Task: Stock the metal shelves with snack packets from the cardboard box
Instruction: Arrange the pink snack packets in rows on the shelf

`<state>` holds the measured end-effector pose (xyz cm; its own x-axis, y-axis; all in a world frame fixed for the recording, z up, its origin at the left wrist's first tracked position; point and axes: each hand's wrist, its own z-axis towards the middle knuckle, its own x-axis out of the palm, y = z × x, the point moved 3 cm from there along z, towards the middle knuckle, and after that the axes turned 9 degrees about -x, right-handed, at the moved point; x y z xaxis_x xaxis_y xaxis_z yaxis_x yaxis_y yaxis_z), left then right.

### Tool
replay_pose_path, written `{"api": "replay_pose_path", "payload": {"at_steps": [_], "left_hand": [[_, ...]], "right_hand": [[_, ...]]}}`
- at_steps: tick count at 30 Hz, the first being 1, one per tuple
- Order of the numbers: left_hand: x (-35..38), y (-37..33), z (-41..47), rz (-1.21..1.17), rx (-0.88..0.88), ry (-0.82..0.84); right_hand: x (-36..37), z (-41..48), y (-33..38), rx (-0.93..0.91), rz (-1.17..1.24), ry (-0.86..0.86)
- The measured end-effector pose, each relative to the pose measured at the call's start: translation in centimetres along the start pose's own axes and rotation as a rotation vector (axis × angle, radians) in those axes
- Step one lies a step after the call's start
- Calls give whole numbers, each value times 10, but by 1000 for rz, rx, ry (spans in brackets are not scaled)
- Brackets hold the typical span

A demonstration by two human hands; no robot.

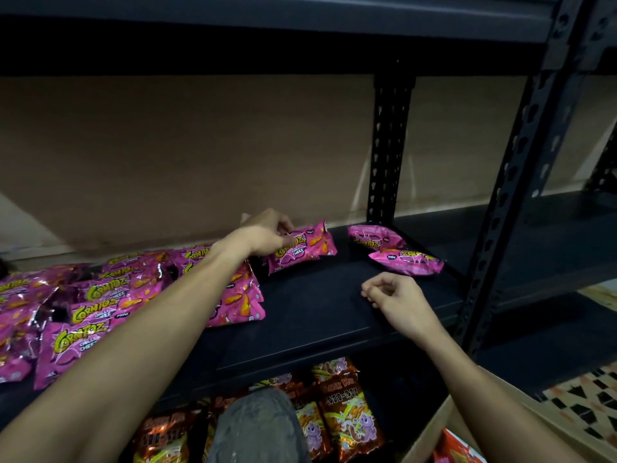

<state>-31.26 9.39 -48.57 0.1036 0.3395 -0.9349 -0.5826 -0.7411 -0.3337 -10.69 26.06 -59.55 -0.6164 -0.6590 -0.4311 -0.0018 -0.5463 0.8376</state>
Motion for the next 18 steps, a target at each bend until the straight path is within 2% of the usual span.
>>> {"api": "replay_pose_path", "payload": {"at_steps": [8,18], "left_hand": [[30,11,19,144,-20,20],[42,20,33,185,-15,-16]], "right_hand": [[-1,-8,7,-47,-88,-2],[-1,-8,8,-73,-111,-3]]}}
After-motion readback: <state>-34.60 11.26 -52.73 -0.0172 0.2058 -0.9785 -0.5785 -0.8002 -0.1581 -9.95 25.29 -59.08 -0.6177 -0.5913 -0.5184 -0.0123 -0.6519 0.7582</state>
